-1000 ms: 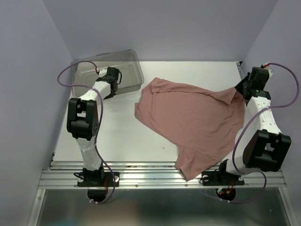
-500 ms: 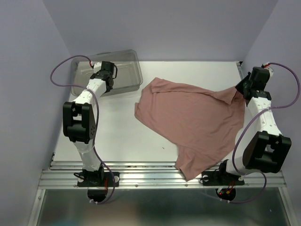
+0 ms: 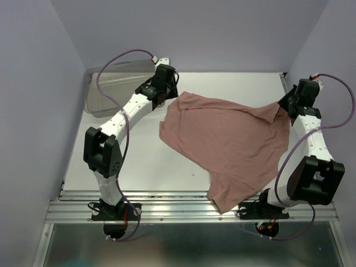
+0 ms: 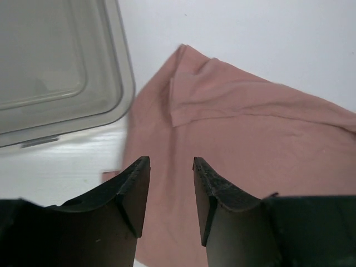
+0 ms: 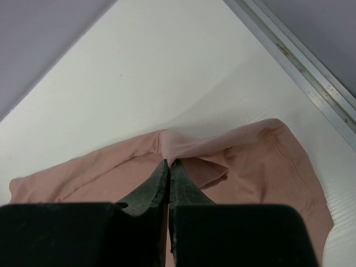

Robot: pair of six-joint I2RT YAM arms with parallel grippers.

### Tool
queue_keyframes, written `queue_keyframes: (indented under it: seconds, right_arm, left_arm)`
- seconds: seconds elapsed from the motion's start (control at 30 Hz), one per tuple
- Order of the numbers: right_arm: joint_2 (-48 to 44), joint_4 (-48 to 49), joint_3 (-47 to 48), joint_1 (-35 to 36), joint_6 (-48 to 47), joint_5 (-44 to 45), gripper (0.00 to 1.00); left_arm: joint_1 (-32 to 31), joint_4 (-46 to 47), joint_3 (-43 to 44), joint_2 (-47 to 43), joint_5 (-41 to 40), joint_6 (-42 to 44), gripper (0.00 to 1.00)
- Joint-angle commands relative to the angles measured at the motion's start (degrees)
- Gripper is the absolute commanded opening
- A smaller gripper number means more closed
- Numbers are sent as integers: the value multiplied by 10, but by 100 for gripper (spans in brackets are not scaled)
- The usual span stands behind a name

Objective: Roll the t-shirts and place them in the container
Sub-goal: Move the bin to the center of the board.

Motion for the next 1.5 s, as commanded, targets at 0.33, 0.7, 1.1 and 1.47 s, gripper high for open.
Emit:
queue_keyframes:
  seconds: [0.33,0.7,1.1,1.47]
  right_arm:
    - [-24,9,15,-2,1,-13,1]
    - [-15,10,16,-2,-1,-24,1]
    - [-15,10,18,-2,0,-27,1]
    - [-18,5,14,-2,3,-24,1]
  left_arm:
    - [-16,19,165,223,71,-37,63]
    - [-15,57,134,256,52,-68,75]
    - [-12,54,154,293,19,-72,66]
    - [-9,77,139,303,24,-71,63]
